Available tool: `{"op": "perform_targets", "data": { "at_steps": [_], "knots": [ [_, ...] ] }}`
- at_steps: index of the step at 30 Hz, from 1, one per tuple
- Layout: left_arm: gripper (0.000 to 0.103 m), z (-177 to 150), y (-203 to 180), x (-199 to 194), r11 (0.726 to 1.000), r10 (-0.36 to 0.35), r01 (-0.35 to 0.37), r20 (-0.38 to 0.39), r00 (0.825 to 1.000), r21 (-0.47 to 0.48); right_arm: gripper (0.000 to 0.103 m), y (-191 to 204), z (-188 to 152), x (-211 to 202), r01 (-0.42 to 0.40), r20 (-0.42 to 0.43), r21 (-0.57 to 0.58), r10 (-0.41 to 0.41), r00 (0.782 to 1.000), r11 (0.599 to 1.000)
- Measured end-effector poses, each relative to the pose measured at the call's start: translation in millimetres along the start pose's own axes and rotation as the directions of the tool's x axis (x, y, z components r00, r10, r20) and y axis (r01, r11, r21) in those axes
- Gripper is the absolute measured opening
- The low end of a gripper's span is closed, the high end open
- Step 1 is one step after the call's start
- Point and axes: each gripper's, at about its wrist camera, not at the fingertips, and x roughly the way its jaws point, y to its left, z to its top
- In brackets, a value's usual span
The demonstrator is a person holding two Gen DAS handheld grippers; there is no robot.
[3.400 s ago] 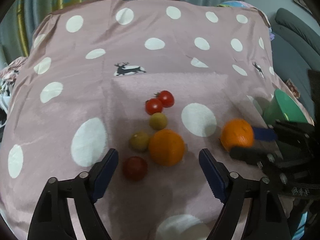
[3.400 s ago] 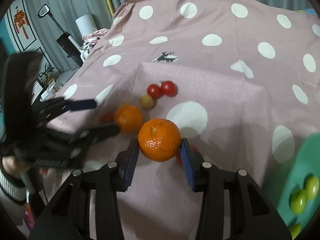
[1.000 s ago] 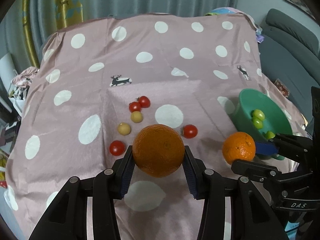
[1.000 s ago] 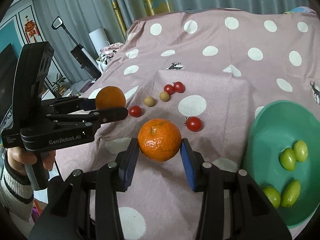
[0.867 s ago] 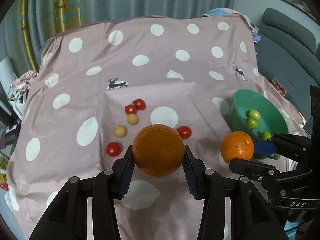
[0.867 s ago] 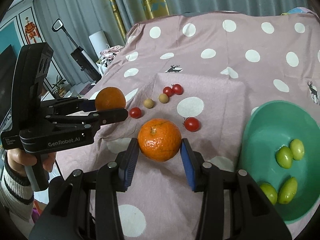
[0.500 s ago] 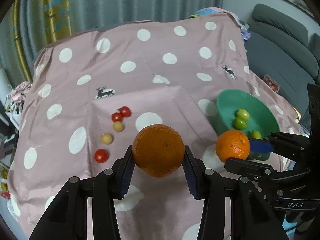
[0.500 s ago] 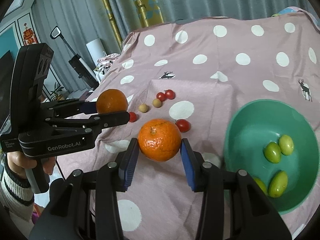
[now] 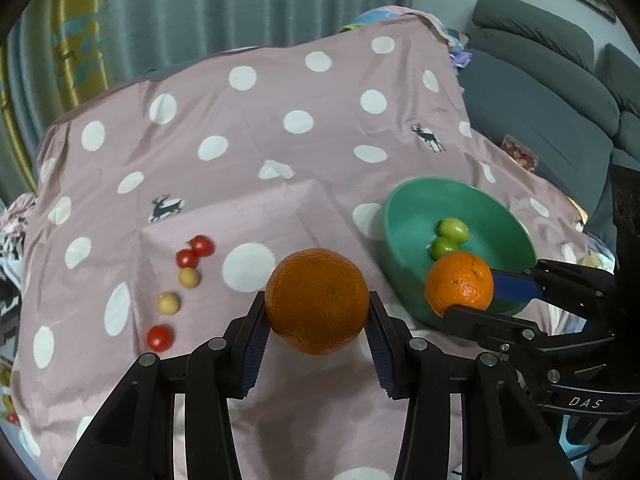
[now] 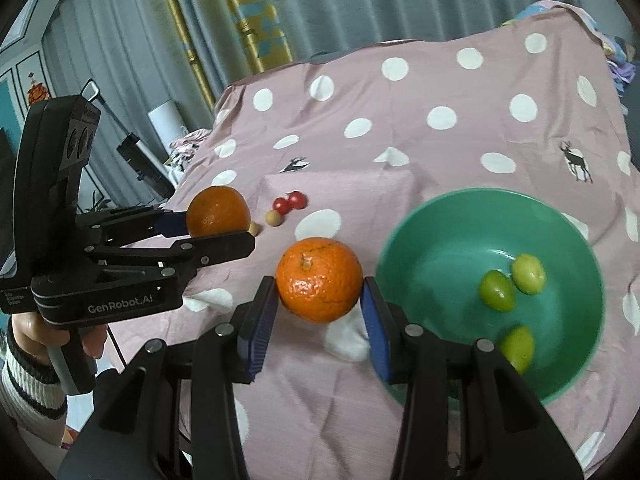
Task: Organize fruits
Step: 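Carry both mandarin oranges over the green bowl and open both grippers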
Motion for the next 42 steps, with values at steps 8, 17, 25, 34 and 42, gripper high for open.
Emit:
{"op": "perform_targets", "data": {
  "at_steps": [8,17,25,34,42],
  "knots": [
    [0.047,11.5,-21.4,17.3,0.998,-0.051,0.052,-0.020,0.999,0.030,0.043,-24.2,-3.7,-12.0,0.042,0.020,0.046,-0.043,0.999,0.998],
    [0.047,27.1,-49.0,40.1,0.991,-0.110,0.113,-0.046,0.993,0.065,0.043,-55.4,-12.5,-22.8,0.090,0.028,0.114,-0.094,0.995,0.989],
    [0.047,27.9,-75.4,68.6,0.981,-0.135,0.149,-0.113,0.984,0.124,0.043,-74.3,-22.7,-23.8,0.124,0.011,0.152,-0.127,0.992,0.980],
    [0.047,28.6,-87.6,78.1,0.977,-0.111,0.132,-0.129,0.985,0.165,0.044,-88.9,-30.5,-20.7,0.143,-0.011,0.181,-0.143,0.990,0.973],
    [0.047,27.5,-93.9,81.5,0.973,-0.097,0.122,-0.133,0.986,0.195,0.044,-92.3,-30.8,-24.0,0.146,0.000,0.194,-0.149,0.989,0.970]
  ]
}}
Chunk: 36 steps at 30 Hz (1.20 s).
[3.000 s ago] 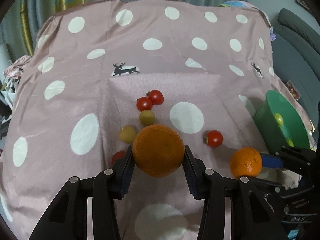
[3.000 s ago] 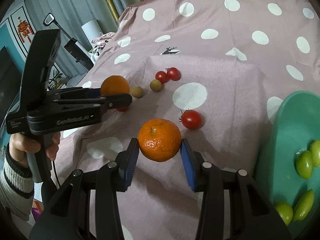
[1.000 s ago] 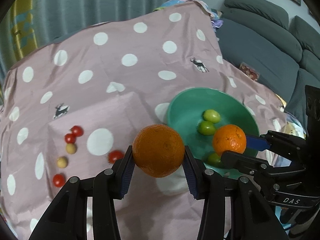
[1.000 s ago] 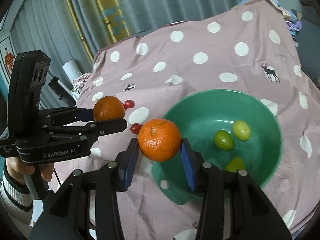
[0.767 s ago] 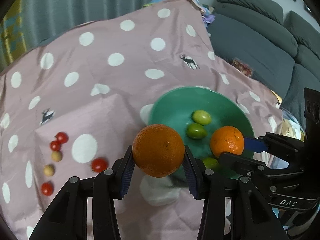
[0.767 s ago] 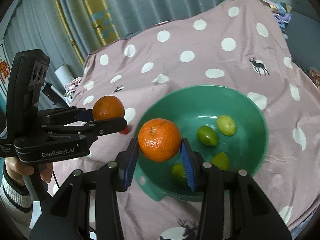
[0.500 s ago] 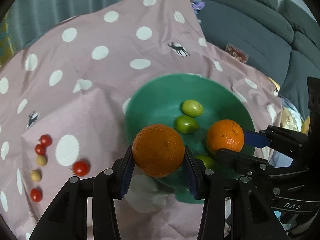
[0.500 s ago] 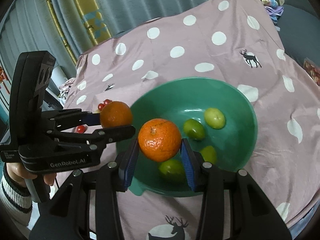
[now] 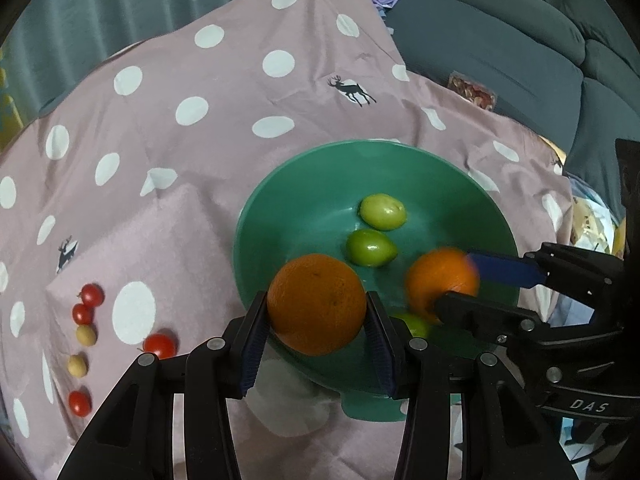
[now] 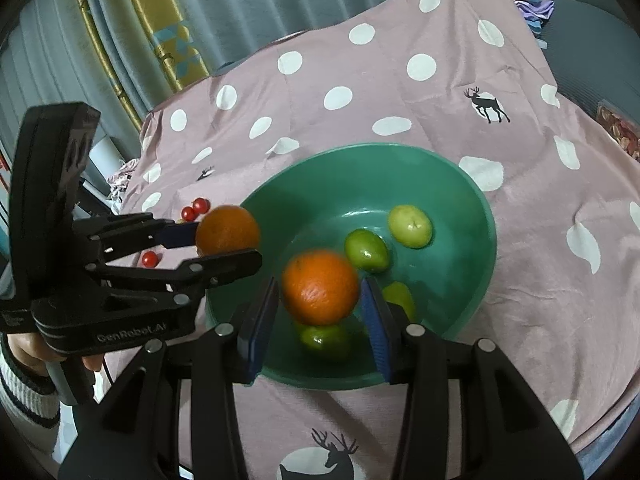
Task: Organize fruits
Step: 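Carry both mandarin oranges over the green bowl and open both grippers, then move both grippers back toward the small fruits on the cloth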
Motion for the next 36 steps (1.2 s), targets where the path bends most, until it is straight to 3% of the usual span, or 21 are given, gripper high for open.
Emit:
{"op": "perform_targets", "data": {
  "at_steps": [11,14,22,27,36],
  "knots": [
    [0.048,0.1,1.3,-14.7,1.000,0.019,-0.018,0.049,0.999,-0.014,0.045,2.4,2.9,-5.5,0.011,0.017,0.001,-0.011,1.000,1.000],
    [0.061,-4.5,8.2,-22.4,0.999,0.031,-0.029,0.058,0.998,-0.034,0.052,3.6,4.6,-8.5,0.016,0.026,0.002,-0.016,1.000,1.000],
    [0.068,-29.1,44.5,-46.1,0.988,0.099,-0.091,0.060,0.993,-0.127,0.054,18.3,6.9,-14.1,0.013,0.034,-0.024,-0.012,0.999,1.000],
    [0.068,-56.3,80.6,-61.8,0.963,0.169,-0.156,0.044,0.985,-0.221,0.056,31.2,8.2,-16.6,0.004,0.034,-0.054,-0.002,0.999,0.999],
    [0.069,-109.9,133.3,-88.2,0.892,0.259,-0.240,-0.002,0.966,-0.383,0.065,56.1,8.5,-13.5,-0.042,0.019,-0.107,0.044,0.999,0.993]
  ]
}}
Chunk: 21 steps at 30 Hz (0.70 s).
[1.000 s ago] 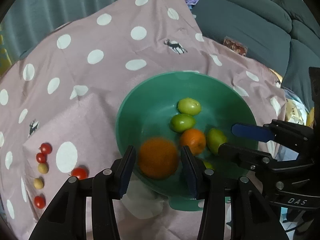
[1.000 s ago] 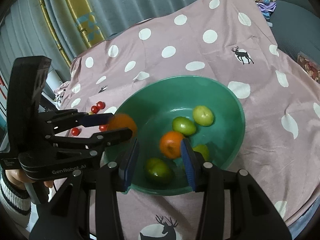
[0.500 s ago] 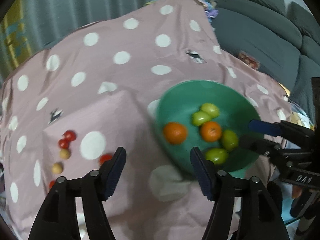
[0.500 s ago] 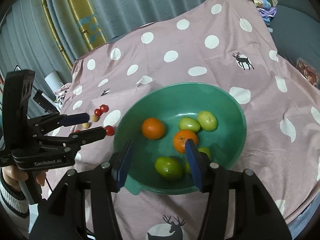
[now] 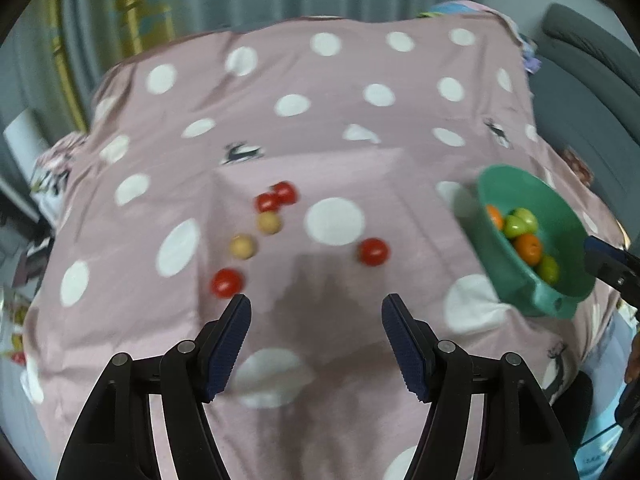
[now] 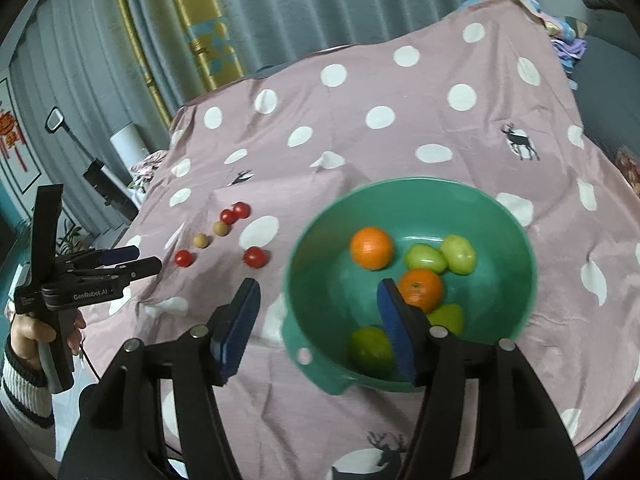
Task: Organize fruits
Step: 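Move both grippers back toward the small fruits on the cloth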
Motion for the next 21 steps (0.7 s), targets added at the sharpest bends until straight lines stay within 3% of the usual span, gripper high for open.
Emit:
{"op": "perform_targets", "data": {
  "at_steps": [3,11,21],
  "knots": [
    [0.080,-10.1,13.2,-1.3,0.999,0.011,-0.011,-0.002,1.000,-0.034,0.070,11.3,0.0,3.2,-0.034,-0.008,-0.016,0.033,0.999,0.999],
    [0.080,-30.8,37.8,-1.4,0.997,0.007,-0.009,-0.016,1.000,-0.081,0.075,53.5,-1.0,27.7,-0.149,-0.088,-0.069,0.143,0.986,0.986],
    [0.080,-38.7,58.7,-1.1,0.994,0.033,-0.033,0.000,0.999,-0.103,0.075,104.5,10.3,68.6,-0.215,-0.167,-0.156,0.188,0.968,0.964]
  ]
}}
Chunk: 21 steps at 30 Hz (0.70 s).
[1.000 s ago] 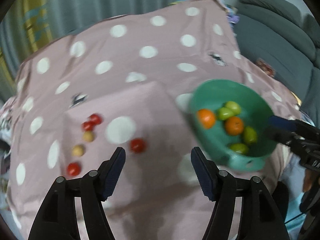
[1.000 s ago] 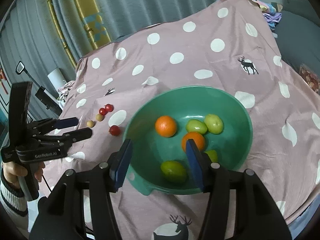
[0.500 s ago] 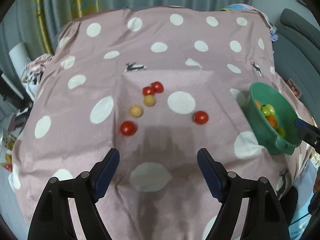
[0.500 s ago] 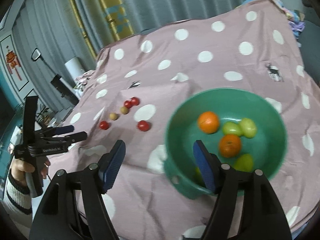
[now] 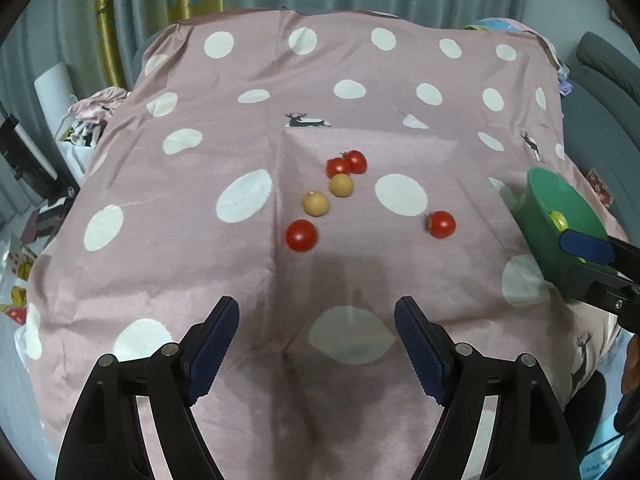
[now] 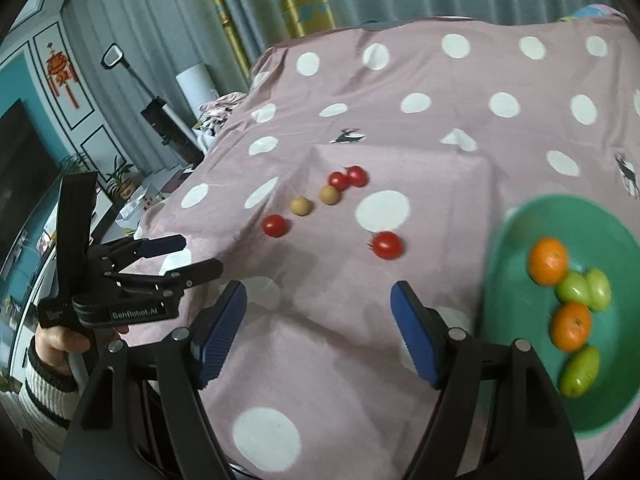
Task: Organize fruits
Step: 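Move both grippers back toward the small fruits on the cloth, then grasp a small yellow-brown fruit with the left gripper while the right grasps another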
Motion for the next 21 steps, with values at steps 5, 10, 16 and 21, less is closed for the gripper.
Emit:
{"op": "perform_targets", "data": {
  "at_steps": [5,10,16,21],
  "knots": [
    [0.080,5.1,8.1,0.6,1.000,0.015,-0.015,0.017,1.000,0.004,0.075,10.8,14.1,15.5,-0.004,-0.008,-0.018,0.004,1.000,1.000],
    [0.080,11.0,14.3,3.9,1.000,0.005,-0.005,0.032,0.999,0.006,0.075,10.2,23.4,29.5,-0.007,-0.016,0.004,0.007,1.000,1.000],
    [0.080,17.7,19.0,13.0,1.000,-0.020,0.019,0.046,0.999,0.006,0.075,6.6,31.3,46.3,0.006,-0.045,0.015,-0.005,0.999,1.000],
    [0.080,26.8,22.3,18.3,0.997,-0.072,0.070,0.070,0.995,0.026,0.075,2.6,38.9,65.3,0.013,-0.072,0.020,-0.012,0.997,1.000]
  ]
}}
